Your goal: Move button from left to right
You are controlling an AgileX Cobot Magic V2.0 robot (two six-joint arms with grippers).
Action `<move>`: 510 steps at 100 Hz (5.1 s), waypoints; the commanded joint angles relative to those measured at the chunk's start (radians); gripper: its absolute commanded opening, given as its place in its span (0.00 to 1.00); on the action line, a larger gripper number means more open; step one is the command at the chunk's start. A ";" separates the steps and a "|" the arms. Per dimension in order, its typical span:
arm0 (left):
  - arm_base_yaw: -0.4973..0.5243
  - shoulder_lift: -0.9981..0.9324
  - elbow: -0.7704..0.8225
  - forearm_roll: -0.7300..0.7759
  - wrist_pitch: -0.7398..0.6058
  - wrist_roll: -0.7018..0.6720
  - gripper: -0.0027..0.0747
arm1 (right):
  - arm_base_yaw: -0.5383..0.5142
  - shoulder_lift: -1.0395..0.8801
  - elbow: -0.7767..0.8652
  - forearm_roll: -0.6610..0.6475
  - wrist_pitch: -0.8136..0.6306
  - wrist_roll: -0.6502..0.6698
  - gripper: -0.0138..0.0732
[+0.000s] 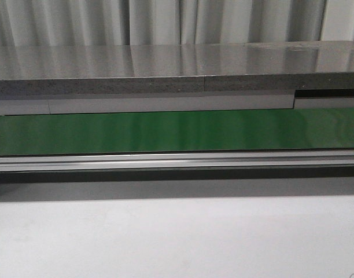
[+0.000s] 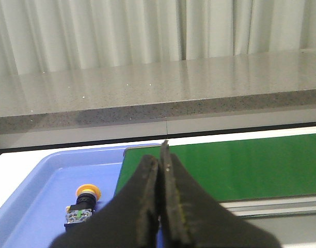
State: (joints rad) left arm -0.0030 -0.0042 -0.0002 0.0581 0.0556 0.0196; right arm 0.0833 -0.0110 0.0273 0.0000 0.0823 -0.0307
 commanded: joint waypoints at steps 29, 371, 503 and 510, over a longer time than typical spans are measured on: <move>-0.009 -0.031 0.036 0.001 -0.085 -0.011 0.01 | 0.002 -0.020 -0.015 -0.010 -0.076 -0.001 0.08; 0.360 1.633 -1.221 -0.118 0.598 -0.004 0.82 | 0.002 -0.020 -0.015 -0.010 -0.076 -0.001 0.08; 0.360 1.985 -1.312 -0.081 0.608 -0.004 0.52 | 0.002 -0.020 -0.015 -0.010 -0.076 -0.001 0.08; 0.360 1.985 -1.312 -0.081 0.608 -0.004 0.38 | 0.002 -0.020 -0.015 -0.010 -0.076 -0.001 0.08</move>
State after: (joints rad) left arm 0.3560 2.0179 -1.2906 -0.0162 0.6681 0.0196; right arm 0.0833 -0.0110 0.0273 0.0000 0.0838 -0.0307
